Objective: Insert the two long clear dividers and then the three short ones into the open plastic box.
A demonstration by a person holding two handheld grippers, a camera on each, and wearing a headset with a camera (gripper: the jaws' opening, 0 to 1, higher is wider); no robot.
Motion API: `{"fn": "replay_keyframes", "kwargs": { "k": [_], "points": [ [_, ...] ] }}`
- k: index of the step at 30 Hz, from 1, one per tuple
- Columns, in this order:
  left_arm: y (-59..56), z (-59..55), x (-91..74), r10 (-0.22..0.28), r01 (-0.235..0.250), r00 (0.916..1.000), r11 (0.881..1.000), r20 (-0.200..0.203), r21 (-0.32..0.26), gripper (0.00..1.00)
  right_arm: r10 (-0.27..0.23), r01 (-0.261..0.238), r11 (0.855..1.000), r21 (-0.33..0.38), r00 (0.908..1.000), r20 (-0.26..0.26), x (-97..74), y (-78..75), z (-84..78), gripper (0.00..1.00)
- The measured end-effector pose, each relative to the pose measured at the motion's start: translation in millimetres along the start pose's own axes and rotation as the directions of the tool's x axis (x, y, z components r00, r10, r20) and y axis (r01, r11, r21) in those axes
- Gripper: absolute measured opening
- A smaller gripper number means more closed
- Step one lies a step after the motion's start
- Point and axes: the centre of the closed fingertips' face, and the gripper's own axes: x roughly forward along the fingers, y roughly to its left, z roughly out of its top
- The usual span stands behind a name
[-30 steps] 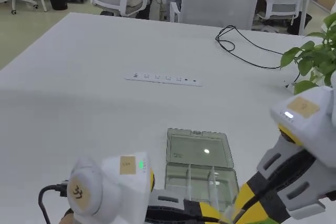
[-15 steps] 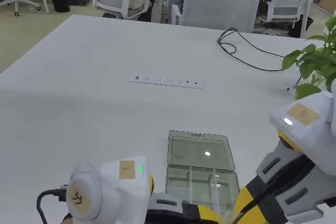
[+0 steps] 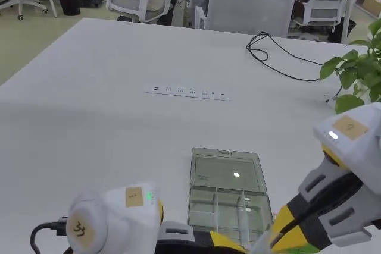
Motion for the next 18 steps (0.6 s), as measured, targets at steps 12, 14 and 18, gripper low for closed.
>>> {"fn": "replay_keyframes", "kwargs": {
  "k": [12, 14, 18],
  "points": [
    [25.9, -12.7, -22.6, 0.107, -0.107, 0.9941, 0.994, -0.018, -0.025, 0.31, -0.074, 0.074, 0.997, 0.032, 0.9970, -0.022, -7.0, -24.7, -18.0, 0.03],
    [30.9, -14.7, -27.3, 0.127, -0.128, 0.9917, 0.991, -0.019, -0.029, 0.35, -0.083, 0.084, 0.996, 0.033, 0.9962, -0.027, -7.9, -29.9, -21.3, 0.03],
    [37.7, -17.9, -35.2, 0.157, -0.158, 0.9872, 0.987, -0.028, -0.030, 0.42, -0.104, 0.106, 0.994, 0.034, 0.9936, -0.042, -7.9, -40.2, -27.2, 0.03]
  ]
}}
